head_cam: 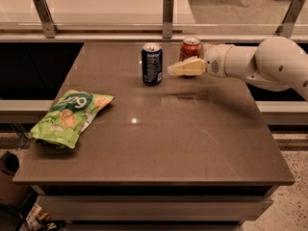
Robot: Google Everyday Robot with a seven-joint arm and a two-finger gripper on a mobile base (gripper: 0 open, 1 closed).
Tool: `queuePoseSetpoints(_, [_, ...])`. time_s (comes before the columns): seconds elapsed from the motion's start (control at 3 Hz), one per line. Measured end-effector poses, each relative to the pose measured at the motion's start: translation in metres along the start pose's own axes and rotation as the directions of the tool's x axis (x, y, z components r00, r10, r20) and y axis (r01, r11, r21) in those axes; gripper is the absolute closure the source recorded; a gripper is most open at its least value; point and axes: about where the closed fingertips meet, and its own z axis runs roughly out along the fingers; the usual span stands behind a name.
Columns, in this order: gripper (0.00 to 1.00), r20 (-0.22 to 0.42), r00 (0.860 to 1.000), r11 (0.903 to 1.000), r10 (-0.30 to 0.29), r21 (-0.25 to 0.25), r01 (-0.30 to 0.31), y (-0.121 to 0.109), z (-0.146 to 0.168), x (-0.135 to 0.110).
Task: Move coke can near green rice chip bag
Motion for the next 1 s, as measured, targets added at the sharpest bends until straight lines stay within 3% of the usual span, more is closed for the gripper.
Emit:
queuePoseSetpoints(0.33, [0.00, 0.055, 0.998, 0.9999, -0.012, 0.008, 0.012, -0.0056, 0.0123, -0.0035])
queuePoseSetpoints(1.0, [0.42, 0.055, 0.998, 0.9999, -0.014, -0.002, 0.015, -0.0011, 0.0174, -0.0039])
